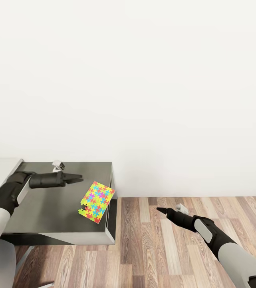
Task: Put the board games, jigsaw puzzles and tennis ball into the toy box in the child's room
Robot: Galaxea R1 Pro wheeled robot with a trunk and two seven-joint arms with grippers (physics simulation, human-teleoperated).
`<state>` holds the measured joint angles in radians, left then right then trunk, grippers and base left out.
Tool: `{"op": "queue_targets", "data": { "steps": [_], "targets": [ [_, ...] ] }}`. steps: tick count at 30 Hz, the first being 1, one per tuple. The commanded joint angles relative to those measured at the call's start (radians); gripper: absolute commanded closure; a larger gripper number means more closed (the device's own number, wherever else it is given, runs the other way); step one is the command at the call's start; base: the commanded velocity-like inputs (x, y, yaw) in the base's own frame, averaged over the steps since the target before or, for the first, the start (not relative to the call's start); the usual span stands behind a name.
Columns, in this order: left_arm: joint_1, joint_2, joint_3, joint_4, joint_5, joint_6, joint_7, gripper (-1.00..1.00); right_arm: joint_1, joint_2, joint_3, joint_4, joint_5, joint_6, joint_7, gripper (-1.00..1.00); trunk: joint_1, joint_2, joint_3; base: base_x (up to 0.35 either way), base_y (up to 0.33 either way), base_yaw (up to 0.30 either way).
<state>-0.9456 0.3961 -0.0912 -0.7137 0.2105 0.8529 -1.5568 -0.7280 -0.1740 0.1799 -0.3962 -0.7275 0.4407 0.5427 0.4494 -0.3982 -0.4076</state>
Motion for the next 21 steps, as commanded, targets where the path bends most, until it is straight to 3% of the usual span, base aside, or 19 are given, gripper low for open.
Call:
{"op": "queue_targets", "data": {
  "steps": [1,7,14,21],
  "targets": [
    [0.0,0.001,-0.006,-0.001,0.004,0.016,-0.014,-1.0,-0.001,-0.001,0.004,-0.001,-0.008,0.003,0.001,-1.0,0.001,-0.002,-0.002,0.0,0.0,0.0],
    [0.002,-0.008,-0.013,-0.004,0.003,0.067,-0.014,-1.0,-0.001,-0.001,0.002,-0.001,-0.011,0.0,0.04,-1.0,0.001,-0.002,-0.002,0.0,0.0,0.0],
    [0.002,-0.011,-0.013,-0.029,0.001,0.08,-0.014,-1.0,-0.001,-0.001,0.0,-0.011,-0.014,0.001,0.11,-1.0,0.001,-0.002,-0.002,0.0,0.0,0.0],
    [0.002,-0.01,-0.012,-0.049,0.0,0.082,-0.014,-1.0,-0.001,0.0,0.003,-0.102,-0.018,0.02,0.134,-1.0,0.001,-0.002,-0.002,0.0,0.0,0.0]
  ]
}}
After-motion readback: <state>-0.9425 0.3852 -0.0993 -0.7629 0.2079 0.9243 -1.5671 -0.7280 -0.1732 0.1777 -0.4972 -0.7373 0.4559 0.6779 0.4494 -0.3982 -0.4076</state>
